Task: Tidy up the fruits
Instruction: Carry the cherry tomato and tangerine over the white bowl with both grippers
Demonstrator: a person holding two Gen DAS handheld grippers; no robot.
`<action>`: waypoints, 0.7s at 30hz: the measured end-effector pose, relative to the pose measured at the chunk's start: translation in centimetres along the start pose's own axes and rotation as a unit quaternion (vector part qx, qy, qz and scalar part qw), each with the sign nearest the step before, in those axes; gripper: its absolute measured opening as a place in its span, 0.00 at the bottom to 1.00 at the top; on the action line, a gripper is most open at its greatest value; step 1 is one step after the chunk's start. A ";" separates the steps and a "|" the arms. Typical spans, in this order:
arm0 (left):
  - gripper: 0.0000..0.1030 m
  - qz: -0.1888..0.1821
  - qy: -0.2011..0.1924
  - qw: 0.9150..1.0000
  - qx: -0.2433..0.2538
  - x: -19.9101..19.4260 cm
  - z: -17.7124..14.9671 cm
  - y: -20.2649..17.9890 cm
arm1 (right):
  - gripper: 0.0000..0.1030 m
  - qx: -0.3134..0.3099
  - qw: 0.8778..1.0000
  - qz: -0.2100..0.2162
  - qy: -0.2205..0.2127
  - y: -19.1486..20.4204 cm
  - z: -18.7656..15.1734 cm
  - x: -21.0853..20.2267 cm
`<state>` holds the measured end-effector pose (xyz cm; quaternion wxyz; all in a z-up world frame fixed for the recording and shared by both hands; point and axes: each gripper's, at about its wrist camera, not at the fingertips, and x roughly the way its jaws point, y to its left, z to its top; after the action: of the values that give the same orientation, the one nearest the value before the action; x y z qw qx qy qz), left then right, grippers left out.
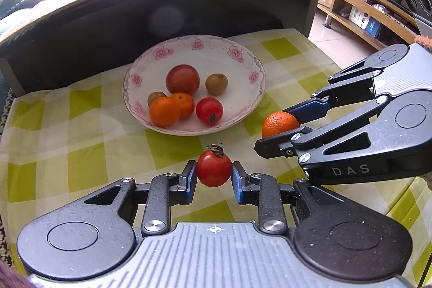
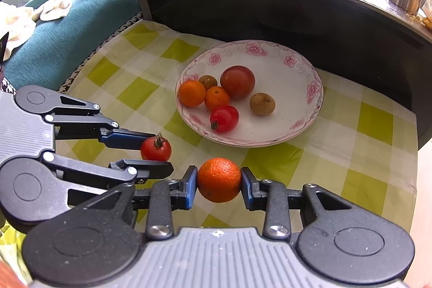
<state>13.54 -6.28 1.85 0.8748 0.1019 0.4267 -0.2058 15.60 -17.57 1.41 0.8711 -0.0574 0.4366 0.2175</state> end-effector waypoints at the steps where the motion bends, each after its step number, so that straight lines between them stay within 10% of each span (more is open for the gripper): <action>1: 0.34 0.000 -0.001 1.000 -0.001 0.0 0.1 0.0 | 0.35 0.000 1.000 0.000 -0.001 0.0 0.0 0.0; 21: 0.32 0.025 -0.040 0.999 -0.020 0.1 3.5 1.3 | 0.35 0.045 0.998 -0.005 -0.038 -2.0 2.7 -0.6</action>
<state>16.65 -6.36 3.87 0.8980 0.0870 0.3922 -0.1792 18.07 -18.77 3.36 0.8898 -0.0121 0.4121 0.1957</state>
